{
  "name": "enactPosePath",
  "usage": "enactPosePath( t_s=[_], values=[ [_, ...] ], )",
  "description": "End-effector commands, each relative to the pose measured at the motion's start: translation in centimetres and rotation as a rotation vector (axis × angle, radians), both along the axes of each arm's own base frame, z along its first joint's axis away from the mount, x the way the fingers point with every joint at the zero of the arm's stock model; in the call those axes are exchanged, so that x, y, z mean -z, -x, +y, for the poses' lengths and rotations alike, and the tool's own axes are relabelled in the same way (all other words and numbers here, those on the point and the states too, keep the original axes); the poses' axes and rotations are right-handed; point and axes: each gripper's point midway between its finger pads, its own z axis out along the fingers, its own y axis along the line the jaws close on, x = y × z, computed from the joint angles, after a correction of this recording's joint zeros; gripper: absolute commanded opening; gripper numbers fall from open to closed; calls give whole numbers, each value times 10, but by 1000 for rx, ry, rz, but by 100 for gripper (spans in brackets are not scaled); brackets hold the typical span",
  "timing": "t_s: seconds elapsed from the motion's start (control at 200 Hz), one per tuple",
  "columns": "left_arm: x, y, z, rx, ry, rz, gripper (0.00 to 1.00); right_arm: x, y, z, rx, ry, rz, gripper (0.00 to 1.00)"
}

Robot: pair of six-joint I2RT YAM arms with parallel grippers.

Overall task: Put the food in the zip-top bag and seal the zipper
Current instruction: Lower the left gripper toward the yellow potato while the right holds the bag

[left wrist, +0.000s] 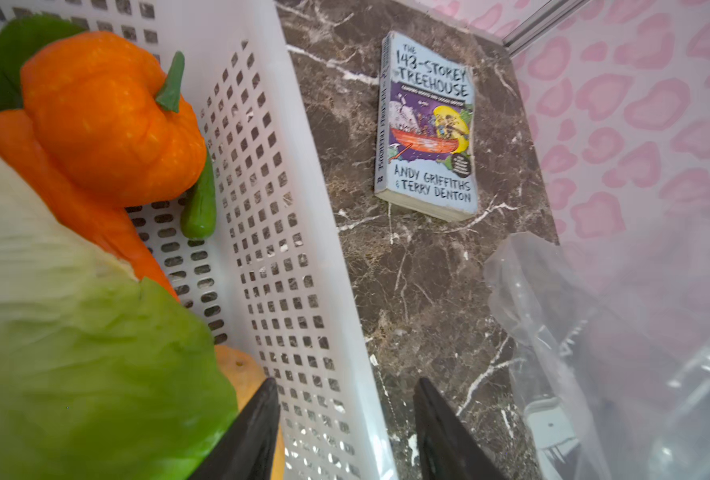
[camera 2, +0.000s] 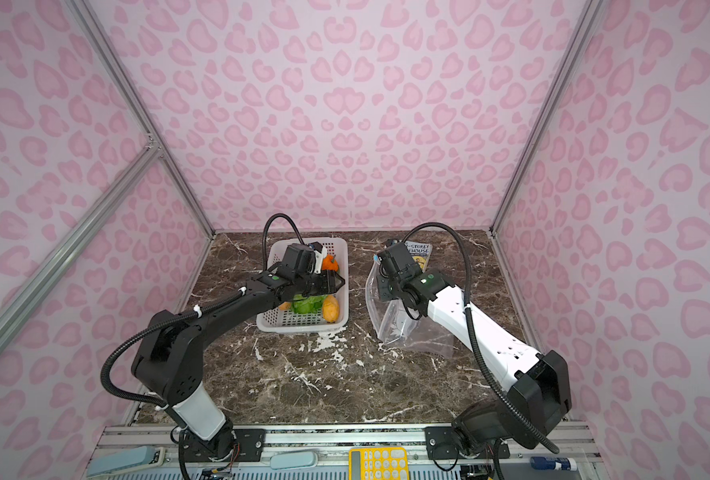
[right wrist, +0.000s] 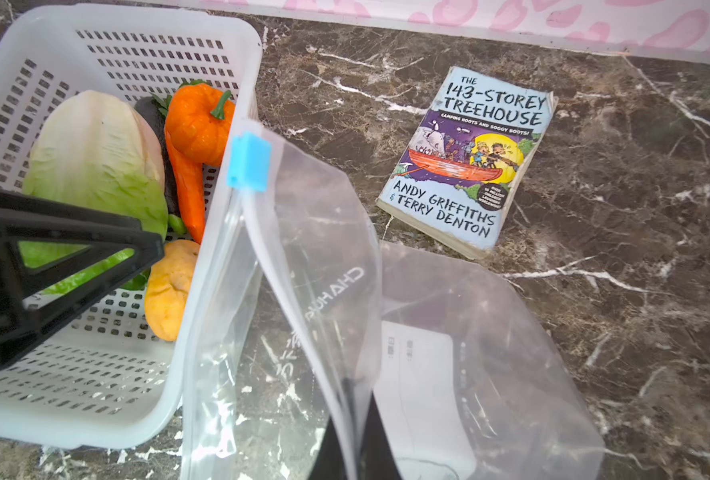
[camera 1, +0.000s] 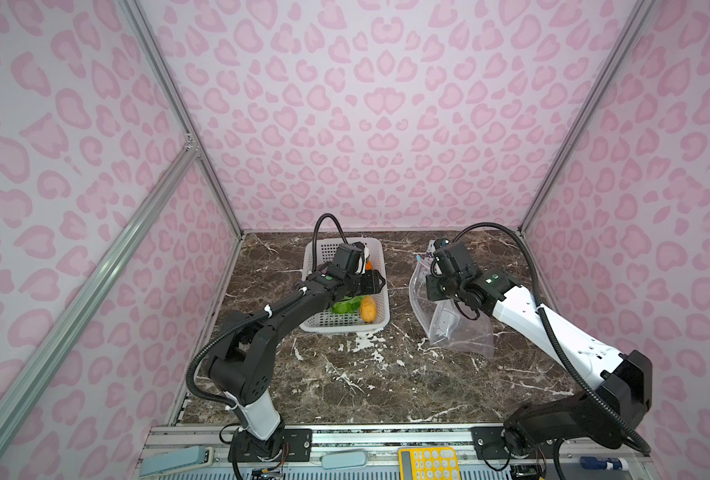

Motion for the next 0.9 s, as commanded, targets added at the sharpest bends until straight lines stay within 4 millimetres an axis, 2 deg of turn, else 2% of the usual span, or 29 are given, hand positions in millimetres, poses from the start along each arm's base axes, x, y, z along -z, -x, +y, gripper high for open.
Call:
enactPosePath(
  t_s=[0.0,0.135,0.26,0.575,0.895],
  values=[
    [10,-9,-1,-22,-12,9,55,-1,-1,-1,14,-12,-14,0],
    [31,-8,10,-53,-83,45,61,-2,-1,-2,17,-7,-16,0],
    [40,-2,24,-78,-145,54,66,0,-1,-2,15,-4,-15,0],
    [72,17,39,-83,-215,129,70,5,0,0,7,-4,3,0],
    [77,24,44,-76,-268,146,73,-1,1,-2,9,-10,-11,0]
  ],
)
